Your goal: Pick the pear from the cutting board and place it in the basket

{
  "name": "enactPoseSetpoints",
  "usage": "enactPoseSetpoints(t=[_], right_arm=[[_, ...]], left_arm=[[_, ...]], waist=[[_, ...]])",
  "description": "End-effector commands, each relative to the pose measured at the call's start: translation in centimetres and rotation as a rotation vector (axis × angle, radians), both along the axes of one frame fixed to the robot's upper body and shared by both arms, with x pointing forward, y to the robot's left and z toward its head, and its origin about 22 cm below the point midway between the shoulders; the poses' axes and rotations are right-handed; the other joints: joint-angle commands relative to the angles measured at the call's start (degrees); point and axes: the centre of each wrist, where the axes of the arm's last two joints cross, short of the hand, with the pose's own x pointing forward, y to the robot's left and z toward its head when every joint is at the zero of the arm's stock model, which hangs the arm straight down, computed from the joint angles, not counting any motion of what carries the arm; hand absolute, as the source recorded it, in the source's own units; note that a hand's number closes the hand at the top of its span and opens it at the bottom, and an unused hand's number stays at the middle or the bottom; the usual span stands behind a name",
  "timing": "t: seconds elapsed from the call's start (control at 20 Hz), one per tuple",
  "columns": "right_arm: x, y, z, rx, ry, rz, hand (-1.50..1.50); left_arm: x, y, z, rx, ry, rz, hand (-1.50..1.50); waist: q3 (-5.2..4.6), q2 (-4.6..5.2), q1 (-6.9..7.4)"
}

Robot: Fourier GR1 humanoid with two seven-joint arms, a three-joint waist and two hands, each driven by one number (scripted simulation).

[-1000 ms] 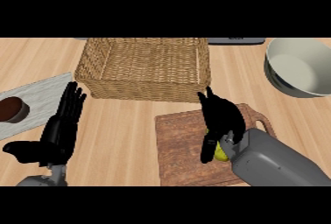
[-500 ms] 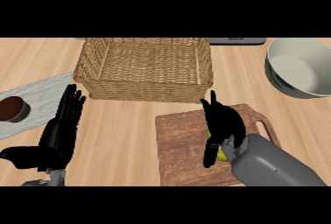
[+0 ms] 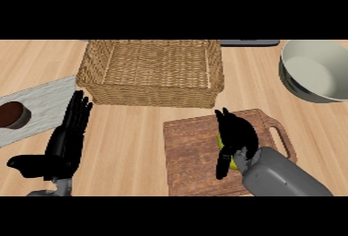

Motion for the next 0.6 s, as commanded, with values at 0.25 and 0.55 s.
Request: enactPoseSetpoints(t=[0.25, 0.55], right_arm=[[1.3, 0.4, -1.6, -0.090, 0.051, -0.090, -1.50], [1.5, -0.5, -0.4, -0.090, 0.056, -0.110, -1.50]], left_arm=[[0.2, -0.2, 0.3, -0.017, 0.007, 0.011, 0.00], [-1.0, -0.1, 1.2, -0.004, -0.010, -0.007, 0.00]], waist=[[0.03, 0.10, 0.27], [0.03, 0.01, 0.32]])
